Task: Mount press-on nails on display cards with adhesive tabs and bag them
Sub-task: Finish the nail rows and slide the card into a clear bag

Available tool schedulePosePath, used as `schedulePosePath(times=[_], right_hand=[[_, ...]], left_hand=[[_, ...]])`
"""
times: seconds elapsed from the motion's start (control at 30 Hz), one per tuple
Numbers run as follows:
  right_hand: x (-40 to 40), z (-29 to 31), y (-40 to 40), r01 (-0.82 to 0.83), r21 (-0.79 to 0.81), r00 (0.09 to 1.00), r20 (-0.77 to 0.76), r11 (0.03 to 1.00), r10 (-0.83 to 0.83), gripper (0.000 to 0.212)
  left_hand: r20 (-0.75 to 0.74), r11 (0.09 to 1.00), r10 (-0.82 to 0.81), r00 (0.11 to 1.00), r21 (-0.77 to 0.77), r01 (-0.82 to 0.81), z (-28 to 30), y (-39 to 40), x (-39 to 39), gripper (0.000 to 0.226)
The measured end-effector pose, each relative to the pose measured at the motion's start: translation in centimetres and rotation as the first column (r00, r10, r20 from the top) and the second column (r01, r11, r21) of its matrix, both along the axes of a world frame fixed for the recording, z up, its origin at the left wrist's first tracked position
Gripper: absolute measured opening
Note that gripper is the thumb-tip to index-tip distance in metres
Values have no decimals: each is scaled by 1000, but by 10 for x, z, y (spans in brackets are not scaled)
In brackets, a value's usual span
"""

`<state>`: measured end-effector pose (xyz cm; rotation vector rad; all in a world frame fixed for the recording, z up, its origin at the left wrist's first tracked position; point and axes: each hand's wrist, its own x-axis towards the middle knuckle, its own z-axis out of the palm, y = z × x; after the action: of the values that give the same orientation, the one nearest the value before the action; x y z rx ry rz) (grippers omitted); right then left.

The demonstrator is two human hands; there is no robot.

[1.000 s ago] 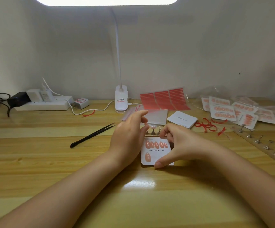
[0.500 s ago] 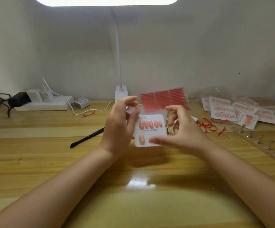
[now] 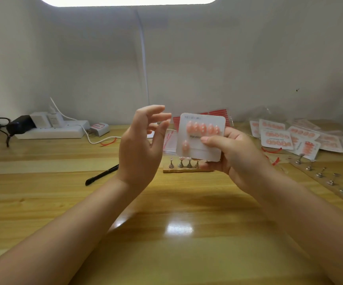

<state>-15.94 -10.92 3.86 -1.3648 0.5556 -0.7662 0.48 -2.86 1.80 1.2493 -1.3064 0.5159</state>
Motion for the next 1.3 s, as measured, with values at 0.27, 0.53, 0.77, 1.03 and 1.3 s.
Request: schedulePosePath(times=[0.27, 0.53, 0.77, 1.03, 1.3], right_hand=[[-4, 15, 3, 26, 148, 999, 34, 989, -32, 10], [-5, 17, 3, 53, 108, 998, 22, 993, -56, 12], [-5, 19, 6, 49, 97, 998, 36, 994, -52, 12], [-4, 20, 6, 48, 85, 997, 48, 995, -52, 8], [-5, 19, 4, 61, 64, 997, 43, 996, -63, 5]], left_hand=[[14, 991, -134, 991, -5, 134, 9, 3, -10, 34], [26, 971, -239, 971, 6, 239, 11, 6, -24, 41], [33, 973, -231, 972, 28, 230, 7, 6, -28, 43], [80, 975, -219, 972, 47, 216, 6, 6, -28, 46], [281, 997, -77, 957, 4, 79, 2, 4, -24, 45]])
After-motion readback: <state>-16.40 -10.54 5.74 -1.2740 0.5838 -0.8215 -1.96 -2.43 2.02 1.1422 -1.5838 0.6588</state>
